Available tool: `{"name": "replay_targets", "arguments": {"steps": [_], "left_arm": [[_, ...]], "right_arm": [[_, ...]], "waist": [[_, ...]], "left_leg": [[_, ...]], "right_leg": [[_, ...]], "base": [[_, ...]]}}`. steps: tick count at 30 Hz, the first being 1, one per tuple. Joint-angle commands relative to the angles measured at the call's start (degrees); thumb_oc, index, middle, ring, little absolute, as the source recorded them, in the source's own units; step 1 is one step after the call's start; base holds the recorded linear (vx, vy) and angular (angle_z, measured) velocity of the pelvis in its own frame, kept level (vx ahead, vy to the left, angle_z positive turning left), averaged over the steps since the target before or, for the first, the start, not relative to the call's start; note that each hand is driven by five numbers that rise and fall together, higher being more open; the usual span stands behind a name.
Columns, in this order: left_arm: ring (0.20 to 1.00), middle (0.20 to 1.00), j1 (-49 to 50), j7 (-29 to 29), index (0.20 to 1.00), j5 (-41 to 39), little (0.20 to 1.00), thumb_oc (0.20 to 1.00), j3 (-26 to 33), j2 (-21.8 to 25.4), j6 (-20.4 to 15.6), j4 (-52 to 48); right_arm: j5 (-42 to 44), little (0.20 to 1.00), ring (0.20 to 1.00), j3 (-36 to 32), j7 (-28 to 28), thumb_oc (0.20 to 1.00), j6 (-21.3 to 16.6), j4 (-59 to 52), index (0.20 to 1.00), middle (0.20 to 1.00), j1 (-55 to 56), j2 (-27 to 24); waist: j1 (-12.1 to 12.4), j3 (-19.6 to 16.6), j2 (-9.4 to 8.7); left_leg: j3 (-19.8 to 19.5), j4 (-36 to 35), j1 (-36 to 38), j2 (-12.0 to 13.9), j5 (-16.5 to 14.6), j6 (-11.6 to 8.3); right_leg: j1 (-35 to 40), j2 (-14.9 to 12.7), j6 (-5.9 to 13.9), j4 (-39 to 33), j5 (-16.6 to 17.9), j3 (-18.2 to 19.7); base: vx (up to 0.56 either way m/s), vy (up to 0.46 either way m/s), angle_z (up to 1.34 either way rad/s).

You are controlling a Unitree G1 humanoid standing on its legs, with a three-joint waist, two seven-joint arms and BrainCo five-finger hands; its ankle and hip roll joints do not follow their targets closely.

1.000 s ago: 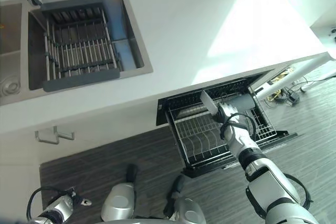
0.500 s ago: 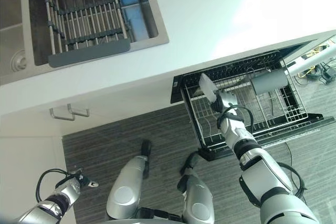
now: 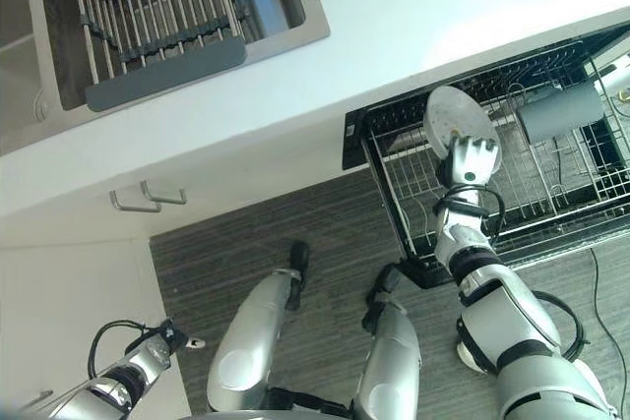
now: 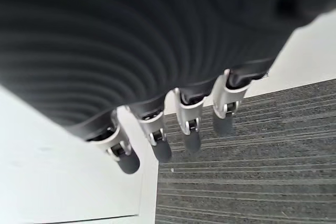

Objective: Place the dishes in the dishwasher.

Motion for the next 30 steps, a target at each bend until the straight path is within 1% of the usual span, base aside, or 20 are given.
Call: {"name": "replay_targets", "arguments": {"steps": [1,4,7,10,13,14,16,20,22,25,26,27,28,30], "left_arm": [[1.000,1.000,2.3,0.9,1.000,-1.1,1.000,1.000,-0.1,0.8,0.6,1.0],[1.000,1.000,1.9,0.9,1.000,-2.3,1.000,1.000,-0.2,0.9,0.2,0.7],[1.000,1.000,1.4,0.8,1.000,-3.0,1.000,1.000,-0.7,0.8,0.1,0.3],[1.000,1.000,1.0,0.7,1.000,-4.3,1.000,1.000,-1.1,0.4,0.0,0.0],[1.000,1.000,1.0,0.7,1.000,-5.1,1.000,1.000,-1.2,0.4,0.0,-0.2],[1.000,1.000,1.1,1.0,1.000,-5.5,1.000,1.000,-1.2,0.3,-0.5,-0.3],[1.000,1.000,0.7,1.4,1.000,-5.7,1.000,1.000,-1.4,0.3,-1.1,-0.4],[1.000,1.000,0.6,1.7,1.000,-6.4,1.000,1.000,-1.9,0.4,-0.9,-1.5],[1.000,1.000,0.3,2.8,1.000,-7.7,1.000,1.000,-2.2,0.2,-0.9,-2.0],[1.000,1.000,0.5,3.5,1.000,-9.2,1.000,1.000,-2.1,0.2,-0.9,-2.8],[1.000,1.000,0.8,3.7,1.000,-8.9,1.000,1.000,-2.1,0.2,-1.2,-3.0],[1.000,1.000,0.8,3.7,1.000,-8.5,1.000,1.000,-2.1,0.2,-1.4,-3.1],[1.000,1.000,0.8,3.7,1.000,-8.2,1.000,1.000,-2.2,0.2,-1.4,-3.2],[1.000,1.000,0.9,4.0,1.000,-7.7,1.000,1.000,-2.4,0.2,-1.6,-3.5]], "right_arm": [[0.2,0.200,0.200,1.3,-1.6,0.200,4.5,0.5,0.200,0.200,-4.2,-4.1],[1.0,0.200,0.200,1.9,1.1,0.200,6.7,1.6,0.200,0.200,-5.4,-4.5],[1.5,0.200,0.200,2.1,5.0,0.200,7.8,2.5,0.200,0.200,-5.9,-4.3],[1.5,0.200,0.200,1.9,6.1,0.200,7.5,3.4,0.200,0.200,-5.6,-3.7],[2.2,0.200,0.200,2.3,8.3,0.200,8.8,2.8,0.200,0.200,-6.1,-3.7],[4.3,0.200,0.200,2.1,8.7,0.200,8.6,3.1,0.200,0.200,-6.4,-3.7],[5.0,0.200,0.200,1.6,9.2,0.200,8.0,3.5,0.200,0.200,-6.5,-3.6],[4.9,0.200,0.200,1.7,11.0,0.200,7.7,3.2,0.200,0.200,-8.1,-3.6],[5.3,0.200,0.200,2.0,11.2,0.200,7.5,3.5,0.200,0.200,-9.2,-3.4],[8.4,0.200,0.200,1.9,10.5,0.200,7.1,3.2,0.200,0.200,-10.0,-3.3],[9.4,0.536,0.536,1.7,10.5,0.536,6.2,3.4,0.536,0.536,-10.4,-3.4],[9.8,1.000,1.000,1.6,10.6,1.000,6.0,3.4,1.000,1.000,-10.7,-3.4],[10.7,1.000,1.000,1.6,10.0,1.000,5.7,3.5,1.000,1.000,-10.8,-3.4],[13.5,1.000,1.000,0.6,11.1,1.000,2.3,3.7,1.000,1.000,-10.8,-3.2]], "waist": [[0.5,-1.7,0.99],[0.5,-1.7,0.96],[0.4,-1.7,1.09],[0.4,-1.7,1.35],[0.4,-1.7,1.28],[0.4,-1.7,1.30],[0.4,-1.7,1.47],[0.5,-1.7,1.87],[0.7,-1.7,2.11],[1.0,-1.7,2.38],[1.1,-1.7,2.53],[1.2,-1.7,2.59],[1.2,-1.7,2.65],[1.3,-1.7,2.70]], "left_leg": [[-5.1,-7.7,1.8,-2.0,0.5,1.00],[-4.7,-8.4,0.5,-2.0,1.1,0.98],[-4.3,-8.3,-1.0,-2.0,1.4,0.99],[-4.2,-8.4,-2.0,-2.0,1.7,0.98],[-4.1,-8.9,-3.1,-2.0,2.3,0.84],[-4.0,-9.1,-3.6,-2.0,2.5,0.79],[-3.9,-9.1,-4.2,-2.1,2.7,0.82],[-3.9,-8.8,-5.6,-2.1,3.1,0.75],[-3.9,-8.7,-6.3,-2.2,3.3,0.70],[-4.0,-8.5,-7.6,-2.2,3.6,0.61],[-4.1,-8.3,-8.1,-2.2,3.6,0.58],[-4.1,-8.3,-8.3,-2.2,3.6,0.54],[-4.0,-8.3,-8.4,-2.2,3.7,0.51],[-4.1,-8.2,-9.0,-2.3,3.8,0.39]], "right_leg": [[1.1,2.8,0.14,12.1,-11.6,1.7],[-0.6,2.9,0.36,12.2,-11.4,1.7],[-2.3,2.8,0.36,12.8,-11.5,1.8],[-3.6,2.8,0.30,13.4,-11.6,1.9],[-4.8,2.8,0.38,13.3,-11.4,1.8],[-5.3,2.9,0.37,13.2,-11.3,1.7],[-5.9,2.8,0.32,13.4,-11.3,1.7],[-7.4,2.8,0.24,13.9,-11.2,1.7],[-8.1,2.8,0.14,14.2,-11.2,1.6],[-9.2,2.7,0.00,14.6,-11.2,1.4],[-9.7,2.7,-0.07,15.0,-11.3,1.4],[-9.9,2.7,-0.09,15.1,-11.3,1.4],[-10.0,2.7,-0.11,15.1,-11.3,1.3],[-10.5,2.7,-0.13,15.2,-11.3,1.3]], "base": [[-0.05,0.021,0.00],[-0.07,0.027,0.00],[-0.05,0.036,0.00],[-0.02,0.019,0.01],[-0.04,0.019,-0.01],[-0.04,0.022,-0.01],[0.00,0.000,0.00],[0.00,0.008,0.00],[0.00,0.000,0.00],[0.00,0.006,0.01],[-0.01,0.021,0.04],[0.00,0.000,0.00],[0.00,0.000,0.00],[0.00,0.000,0.00]]}}
